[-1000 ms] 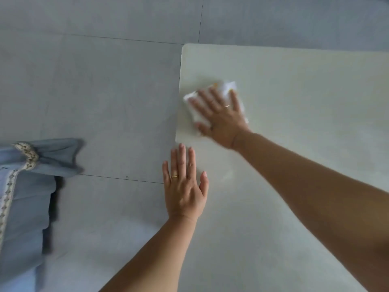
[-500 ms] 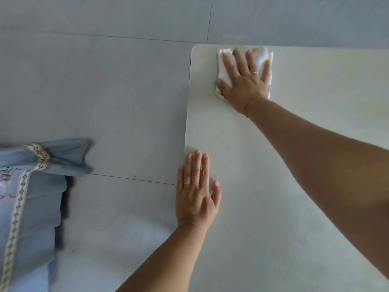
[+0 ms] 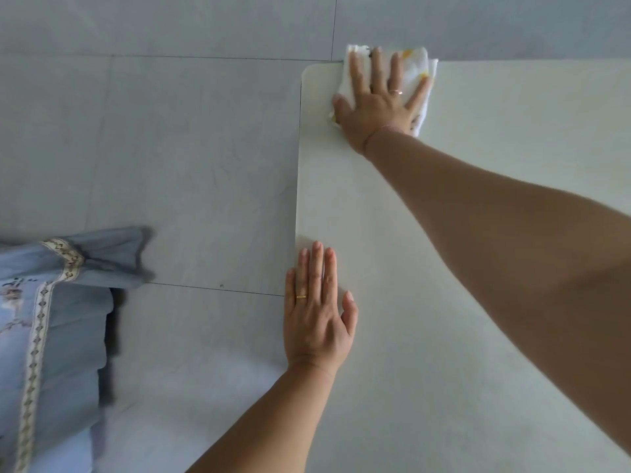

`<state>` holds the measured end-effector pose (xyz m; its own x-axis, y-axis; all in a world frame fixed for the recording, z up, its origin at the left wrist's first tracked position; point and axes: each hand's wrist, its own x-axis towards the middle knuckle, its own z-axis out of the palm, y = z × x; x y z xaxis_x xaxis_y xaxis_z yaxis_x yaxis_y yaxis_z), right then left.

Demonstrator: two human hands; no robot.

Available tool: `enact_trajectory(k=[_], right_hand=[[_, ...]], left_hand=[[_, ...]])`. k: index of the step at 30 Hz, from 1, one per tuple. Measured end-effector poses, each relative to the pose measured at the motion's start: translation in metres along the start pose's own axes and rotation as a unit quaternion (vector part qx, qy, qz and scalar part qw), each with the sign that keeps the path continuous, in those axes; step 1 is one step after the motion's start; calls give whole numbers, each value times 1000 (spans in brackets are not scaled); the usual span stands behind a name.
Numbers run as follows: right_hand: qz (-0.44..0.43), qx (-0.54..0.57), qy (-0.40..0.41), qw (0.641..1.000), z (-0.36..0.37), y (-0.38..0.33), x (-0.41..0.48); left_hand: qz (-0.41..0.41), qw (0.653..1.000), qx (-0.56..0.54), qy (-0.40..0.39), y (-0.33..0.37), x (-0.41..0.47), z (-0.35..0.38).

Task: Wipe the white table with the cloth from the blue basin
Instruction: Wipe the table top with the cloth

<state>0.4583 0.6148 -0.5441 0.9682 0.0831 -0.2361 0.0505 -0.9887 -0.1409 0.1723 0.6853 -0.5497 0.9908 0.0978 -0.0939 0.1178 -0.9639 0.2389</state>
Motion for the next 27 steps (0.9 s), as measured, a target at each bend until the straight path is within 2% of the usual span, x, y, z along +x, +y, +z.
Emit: enact_trajectory(k=[1, 3, 5, 7, 10, 12, 13, 15, 18, 19, 21, 23, 25, 27], right_hand=[[-31, -2, -10, 999, 2, -15, -7], [-162, -28, -33, 986, 8, -31, -27], [-250, -61, -44, 965, 6, -14, -30], [-200, -58, -19, 978, 1, 27, -18], [2, -16, 18, 1000, -8, 102, -8], [93, -3, 27, 995, -10, 111, -12], [109, -2, 27, 994, -8, 99, -16], [55, -3, 12, 998, -2, 66, -29], [-143, -47, -15, 988, 3, 52, -48], [-174, -59, -19, 983, -1, 67, -46], [-134, -46, -4, 990, -5, 113, -42], [-9, -6, 16, 1000, -8, 153, -43], [83, 6, 34, 996, -5, 150, -53], [76, 7, 43, 996, 6, 113, -74]], left_hand=[[0, 1000, 0, 0, 0, -1, -1], [-1, 1000, 1, -2, 0, -1, -2], [-1, 1000, 0, -5, 0, 0, -2], [0, 1000, 2, -2, 0, 1, -1], [1, 1000, 0, 0, 0, 1, 1], [0, 1000, 9, 0, -1, 0, 2], [0, 1000, 12, -1, -1, 0, 2], [-1, 1000, 14, -3, 0, -1, 1], [-3, 1000, 17, -4, 0, -1, 1], [-3, 1000, 18, -2, 0, -1, 1], [-2, 1000, 20, 2, 0, -1, 2], [-2, 1000, 20, 4, 0, -1, 2], [-4, 1000, 20, 6, 1, 0, 2], [-7, 1000, 16, 2, 2, -1, 1]])
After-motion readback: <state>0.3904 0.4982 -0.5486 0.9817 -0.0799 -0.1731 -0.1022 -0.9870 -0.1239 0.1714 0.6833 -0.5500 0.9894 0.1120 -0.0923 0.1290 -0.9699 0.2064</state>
